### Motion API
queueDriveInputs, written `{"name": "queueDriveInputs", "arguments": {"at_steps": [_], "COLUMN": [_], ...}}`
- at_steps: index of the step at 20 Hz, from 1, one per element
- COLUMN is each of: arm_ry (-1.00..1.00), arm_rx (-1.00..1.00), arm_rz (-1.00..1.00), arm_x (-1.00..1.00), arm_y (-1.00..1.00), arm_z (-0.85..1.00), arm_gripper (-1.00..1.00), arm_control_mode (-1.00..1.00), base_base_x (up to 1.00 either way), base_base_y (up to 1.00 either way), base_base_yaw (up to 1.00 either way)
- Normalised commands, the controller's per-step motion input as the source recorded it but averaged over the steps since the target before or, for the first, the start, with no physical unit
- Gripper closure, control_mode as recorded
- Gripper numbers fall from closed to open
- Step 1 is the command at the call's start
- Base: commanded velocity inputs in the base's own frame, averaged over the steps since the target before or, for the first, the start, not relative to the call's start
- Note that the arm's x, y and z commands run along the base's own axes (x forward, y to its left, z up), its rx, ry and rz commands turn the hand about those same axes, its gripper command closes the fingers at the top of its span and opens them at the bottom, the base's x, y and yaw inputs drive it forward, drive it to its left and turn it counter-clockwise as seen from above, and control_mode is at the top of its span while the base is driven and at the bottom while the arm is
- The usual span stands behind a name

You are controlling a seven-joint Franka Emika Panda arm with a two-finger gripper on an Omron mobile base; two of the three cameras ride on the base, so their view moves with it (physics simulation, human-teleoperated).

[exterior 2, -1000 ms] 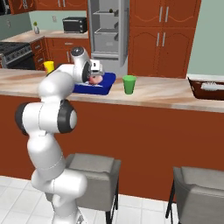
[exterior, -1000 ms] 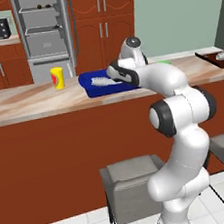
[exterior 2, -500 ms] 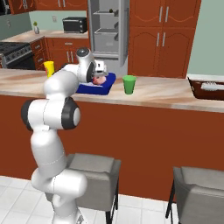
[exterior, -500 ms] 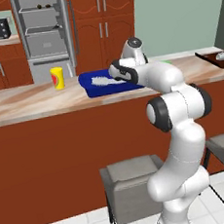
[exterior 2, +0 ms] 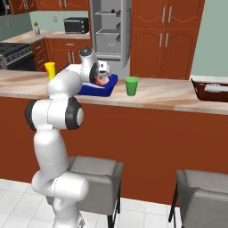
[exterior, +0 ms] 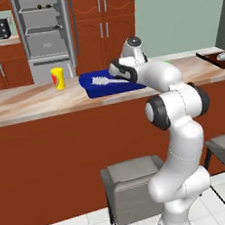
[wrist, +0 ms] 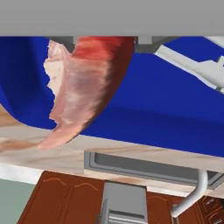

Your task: Gather the sweet potato and avocado from the fridge and place them on a tray on the dining counter. Then gather the steak and fish from the fridge and place them on the other tray.

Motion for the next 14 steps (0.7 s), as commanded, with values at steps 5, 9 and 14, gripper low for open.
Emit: {"name": "queueDriveInputs", "arguments": {"at_steps": [5,9,14], "arm_ry": [-0.07,-0.11,-0.11], "arm_rx": [0.00,0.00,0.00], "arm_rz": [0.00,0.00,0.00], "arm_x": [-0.31,-0.53,-0.93], "arm_y": [0.00,0.01,0.00], "arm_z": [0.03,0.50,0.50], "arm_gripper": [-1.00,-1.00,-1.00], "arm_control_mode": [-1.00,-1.00,-1.00], "base_base_x": [0.00,0.00,0.00], "base_base_y": [0.00,0.00,0.00], "base_base_yaw": [0.00,0.00,0.00]}}
